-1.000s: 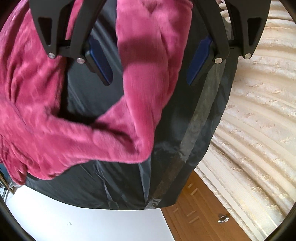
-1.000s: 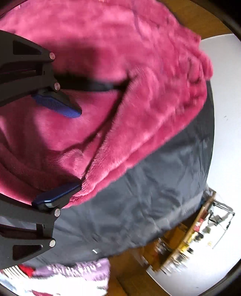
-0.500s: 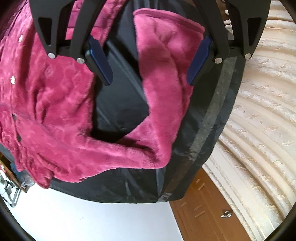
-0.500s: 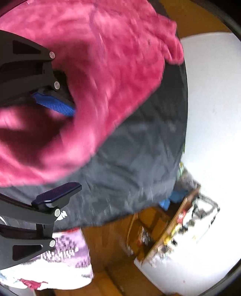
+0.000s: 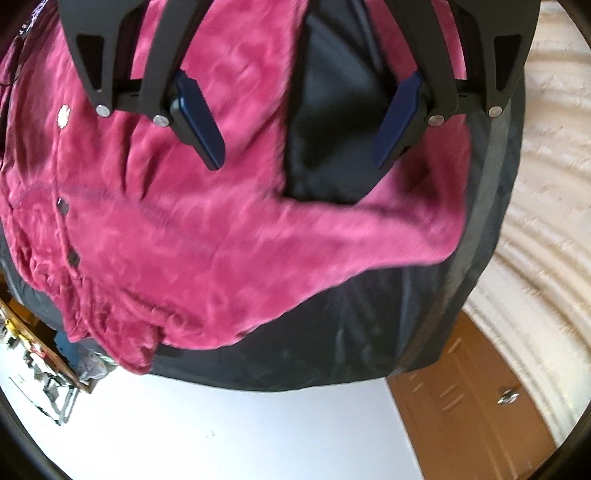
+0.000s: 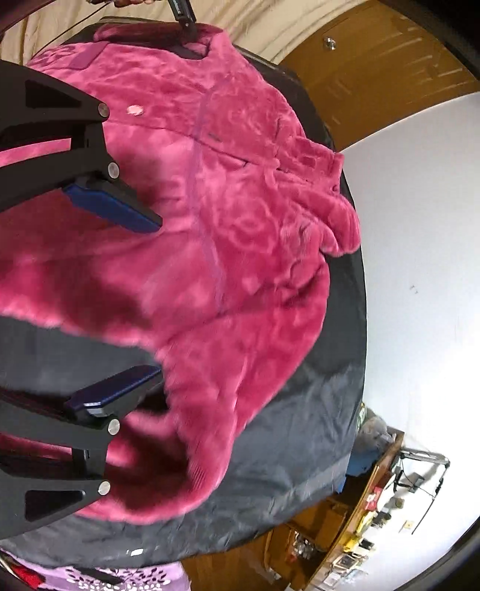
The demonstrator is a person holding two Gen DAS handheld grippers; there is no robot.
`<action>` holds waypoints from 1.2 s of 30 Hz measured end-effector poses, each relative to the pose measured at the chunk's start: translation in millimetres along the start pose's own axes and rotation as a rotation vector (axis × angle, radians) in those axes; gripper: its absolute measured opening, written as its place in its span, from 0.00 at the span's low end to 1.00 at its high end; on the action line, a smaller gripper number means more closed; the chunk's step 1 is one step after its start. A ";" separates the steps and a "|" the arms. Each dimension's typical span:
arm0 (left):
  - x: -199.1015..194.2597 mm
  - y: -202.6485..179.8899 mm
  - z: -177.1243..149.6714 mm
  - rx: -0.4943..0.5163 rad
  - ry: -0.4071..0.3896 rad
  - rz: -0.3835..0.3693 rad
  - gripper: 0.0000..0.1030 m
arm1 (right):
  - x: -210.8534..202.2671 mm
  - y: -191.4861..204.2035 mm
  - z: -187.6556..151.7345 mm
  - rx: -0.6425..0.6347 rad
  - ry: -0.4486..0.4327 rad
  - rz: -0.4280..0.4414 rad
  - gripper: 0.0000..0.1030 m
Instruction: Fold clothes
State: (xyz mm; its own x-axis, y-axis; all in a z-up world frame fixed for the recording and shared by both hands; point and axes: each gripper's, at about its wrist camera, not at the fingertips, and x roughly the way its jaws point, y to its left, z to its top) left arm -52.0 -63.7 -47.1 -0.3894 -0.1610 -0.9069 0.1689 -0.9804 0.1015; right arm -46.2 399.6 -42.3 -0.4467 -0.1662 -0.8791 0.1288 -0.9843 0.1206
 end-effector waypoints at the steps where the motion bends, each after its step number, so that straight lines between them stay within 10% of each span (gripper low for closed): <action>1: 4.0 -4.2 6.9 0.005 -0.005 -0.008 0.83 | 6.5 3.6 3.9 0.007 0.005 0.014 0.74; 19: 96.6 -1.1 47.8 0.063 0.051 0.025 0.85 | 97.5 -17.8 41.5 -0.130 0.121 -0.241 0.74; 23: 103.4 4.1 60.2 0.075 0.034 0.042 0.85 | 105.7 -22.3 56.9 -0.184 0.117 -0.302 0.93; 36: 68.9 -2.5 71.2 0.036 0.050 -0.029 0.85 | 62.4 -9.0 63.6 -0.114 0.058 -0.192 0.99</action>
State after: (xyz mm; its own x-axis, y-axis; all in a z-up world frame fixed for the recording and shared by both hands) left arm -143.7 -80.4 -80.7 -0.3474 -0.1275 -0.9290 0.1257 -0.9881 0.0886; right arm -131.5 394.3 -68.9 -0.4212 0.0308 -0.9064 0.1472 -0.9839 -0.1018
